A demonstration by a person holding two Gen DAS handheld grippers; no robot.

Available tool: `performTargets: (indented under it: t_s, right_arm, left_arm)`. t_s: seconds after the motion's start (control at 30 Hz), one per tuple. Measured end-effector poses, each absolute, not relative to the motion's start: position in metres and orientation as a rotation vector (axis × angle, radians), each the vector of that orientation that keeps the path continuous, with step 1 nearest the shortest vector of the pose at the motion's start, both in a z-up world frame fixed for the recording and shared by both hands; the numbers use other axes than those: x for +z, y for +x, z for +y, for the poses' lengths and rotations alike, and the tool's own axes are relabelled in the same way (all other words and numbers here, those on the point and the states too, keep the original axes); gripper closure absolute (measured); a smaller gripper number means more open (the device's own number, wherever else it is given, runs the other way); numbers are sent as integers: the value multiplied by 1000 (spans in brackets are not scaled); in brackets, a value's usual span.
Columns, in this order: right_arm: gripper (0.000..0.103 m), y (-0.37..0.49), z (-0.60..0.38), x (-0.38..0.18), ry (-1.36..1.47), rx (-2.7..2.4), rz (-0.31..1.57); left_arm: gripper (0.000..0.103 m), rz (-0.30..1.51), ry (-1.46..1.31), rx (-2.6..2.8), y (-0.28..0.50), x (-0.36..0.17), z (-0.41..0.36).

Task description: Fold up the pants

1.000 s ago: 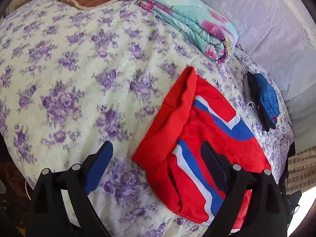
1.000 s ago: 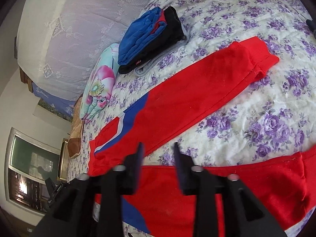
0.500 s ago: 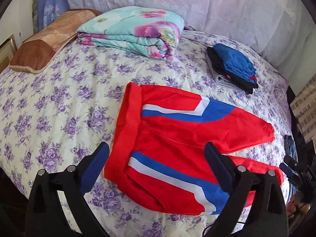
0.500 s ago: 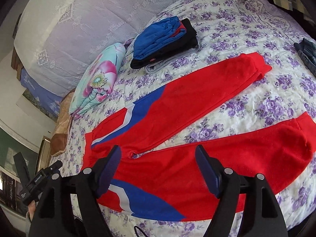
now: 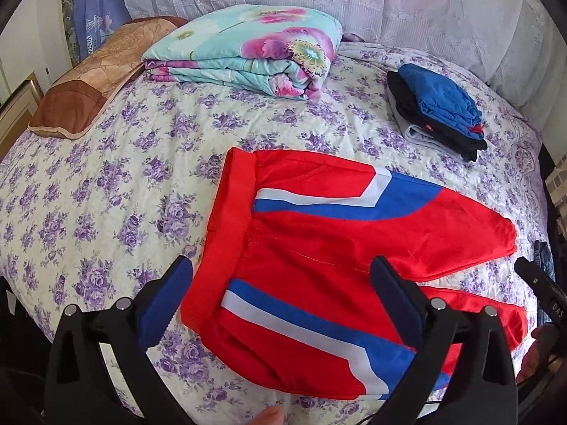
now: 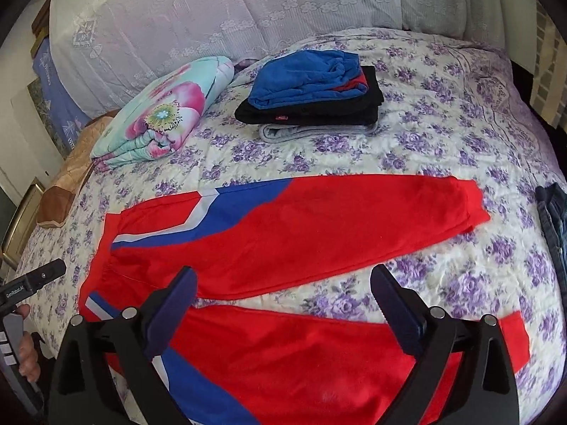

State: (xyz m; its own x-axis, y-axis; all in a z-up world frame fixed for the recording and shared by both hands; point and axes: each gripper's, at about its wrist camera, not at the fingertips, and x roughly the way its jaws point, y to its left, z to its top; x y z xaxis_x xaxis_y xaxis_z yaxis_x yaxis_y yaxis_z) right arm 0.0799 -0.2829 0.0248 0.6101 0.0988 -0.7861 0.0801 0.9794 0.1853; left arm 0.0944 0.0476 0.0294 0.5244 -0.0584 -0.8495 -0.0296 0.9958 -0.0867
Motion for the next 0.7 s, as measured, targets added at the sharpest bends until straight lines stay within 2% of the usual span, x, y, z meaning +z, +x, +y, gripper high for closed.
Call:
performTargets:
  t_s: [0.7]
  right_arm:
    - [4,156,-264,18,-59,176,964]
  left_arm:
    - [5,1111,-99,64,168,4,51]
